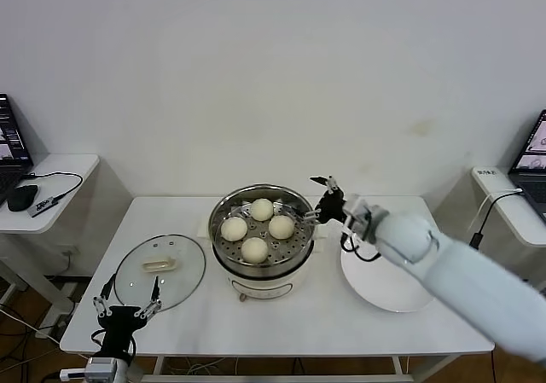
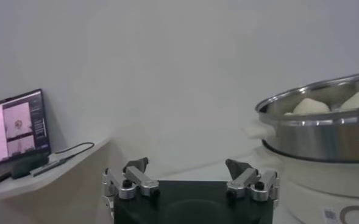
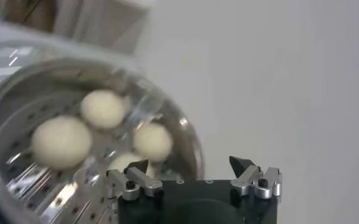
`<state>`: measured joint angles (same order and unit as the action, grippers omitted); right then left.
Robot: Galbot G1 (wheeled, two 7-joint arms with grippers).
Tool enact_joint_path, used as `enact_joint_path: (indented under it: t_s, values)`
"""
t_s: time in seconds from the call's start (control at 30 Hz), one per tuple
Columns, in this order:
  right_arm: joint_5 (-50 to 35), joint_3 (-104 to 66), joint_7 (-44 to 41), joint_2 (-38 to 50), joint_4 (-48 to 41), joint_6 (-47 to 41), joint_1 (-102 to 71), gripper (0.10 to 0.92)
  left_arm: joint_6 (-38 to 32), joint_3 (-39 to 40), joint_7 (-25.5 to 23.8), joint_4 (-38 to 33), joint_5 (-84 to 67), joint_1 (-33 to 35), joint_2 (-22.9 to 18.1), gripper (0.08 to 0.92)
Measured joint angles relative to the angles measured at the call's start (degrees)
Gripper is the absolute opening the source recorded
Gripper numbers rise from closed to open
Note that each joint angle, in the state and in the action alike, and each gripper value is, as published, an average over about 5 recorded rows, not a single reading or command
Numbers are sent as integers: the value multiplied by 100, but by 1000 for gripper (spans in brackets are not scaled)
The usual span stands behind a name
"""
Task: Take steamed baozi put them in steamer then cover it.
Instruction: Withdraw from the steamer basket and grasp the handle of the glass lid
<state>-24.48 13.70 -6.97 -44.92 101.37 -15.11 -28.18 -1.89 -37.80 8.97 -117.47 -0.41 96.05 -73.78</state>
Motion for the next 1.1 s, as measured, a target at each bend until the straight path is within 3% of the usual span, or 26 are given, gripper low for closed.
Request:
enact_joint_path:
  t_s: [0.27,0.53,1.1]
  values:
    - [757,-2598,-257,-1255,138,1127,-2375,823,-150,55,254,181,442,-58,-13,823]
    - [1359,-4495,-634,-2399,372,1598,-4210,823,-393,-63,399,577,1669,-184,144,823]
    - [2015,-5761,-732,-3722,592,2095,-6140,823,-585,27,78,1823,5242,-899,1014,823]
